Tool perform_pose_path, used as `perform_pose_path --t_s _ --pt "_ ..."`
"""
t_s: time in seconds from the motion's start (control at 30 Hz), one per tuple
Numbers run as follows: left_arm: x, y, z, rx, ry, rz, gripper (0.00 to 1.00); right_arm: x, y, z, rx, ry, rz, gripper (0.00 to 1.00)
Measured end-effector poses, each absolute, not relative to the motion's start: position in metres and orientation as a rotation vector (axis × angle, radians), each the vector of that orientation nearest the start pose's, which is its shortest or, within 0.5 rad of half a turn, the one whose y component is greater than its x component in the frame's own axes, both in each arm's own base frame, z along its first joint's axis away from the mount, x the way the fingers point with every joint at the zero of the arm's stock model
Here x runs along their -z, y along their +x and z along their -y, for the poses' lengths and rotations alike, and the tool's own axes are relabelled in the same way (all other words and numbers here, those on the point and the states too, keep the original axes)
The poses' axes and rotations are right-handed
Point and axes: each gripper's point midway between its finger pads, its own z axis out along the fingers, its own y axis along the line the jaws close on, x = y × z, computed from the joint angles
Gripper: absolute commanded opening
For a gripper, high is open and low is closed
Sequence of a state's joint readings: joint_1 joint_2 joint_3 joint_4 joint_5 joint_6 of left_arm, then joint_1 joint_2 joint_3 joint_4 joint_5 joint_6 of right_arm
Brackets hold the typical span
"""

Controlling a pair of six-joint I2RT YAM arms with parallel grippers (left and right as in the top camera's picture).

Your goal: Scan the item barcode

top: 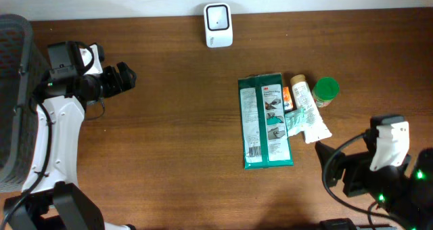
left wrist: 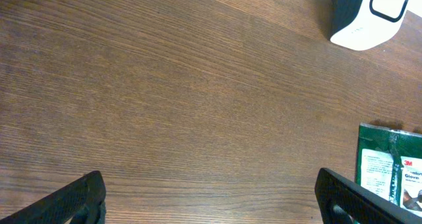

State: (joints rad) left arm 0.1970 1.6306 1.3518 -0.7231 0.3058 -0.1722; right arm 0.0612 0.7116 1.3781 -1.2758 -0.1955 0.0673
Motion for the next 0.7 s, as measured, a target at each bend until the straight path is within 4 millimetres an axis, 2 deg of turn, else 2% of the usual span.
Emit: perform_pose_path --t_s 0.17,0.3,0.47,0.57,0.67,0.7 --pt "-0.167 0.418 -0.031 0.383 -0.354 -2.522 0.99 -0.345 0.17 -0.036 -0.237 -0.08 -2.178 0.98" --pt "-0.167 0.418 -0.031 0.383 -0.354 -2.522 0.99 -0.34 0.178 -0.025 -0.16 -0.042 -2.12 0.98" --pt "-0.167 0.418 -0.031 0.382 -0.355 -2.523 0.99 -0.332 0.19 -0.011 -0.046 -0.06 -1.845 0.99" --pt "-0.167 0.418 -0.031 0.381 -0.355 -2.522 0.99 -0.305 0.21 -0.01 0.003 -0.099 -1.694 0.98" --pt "-0.167 0.418 -0.031 0.382 -0.355 -2.522 0.99 -0.258 0.224 -0.013 0.002 -0.125 -1.626 0.98" --pt "-0.167 0.418 -0.031 0.382 -0.355 -2.523 0.99 -0.249 0.228 -0.015 -0.002 -0.132 -1.591 0.98"
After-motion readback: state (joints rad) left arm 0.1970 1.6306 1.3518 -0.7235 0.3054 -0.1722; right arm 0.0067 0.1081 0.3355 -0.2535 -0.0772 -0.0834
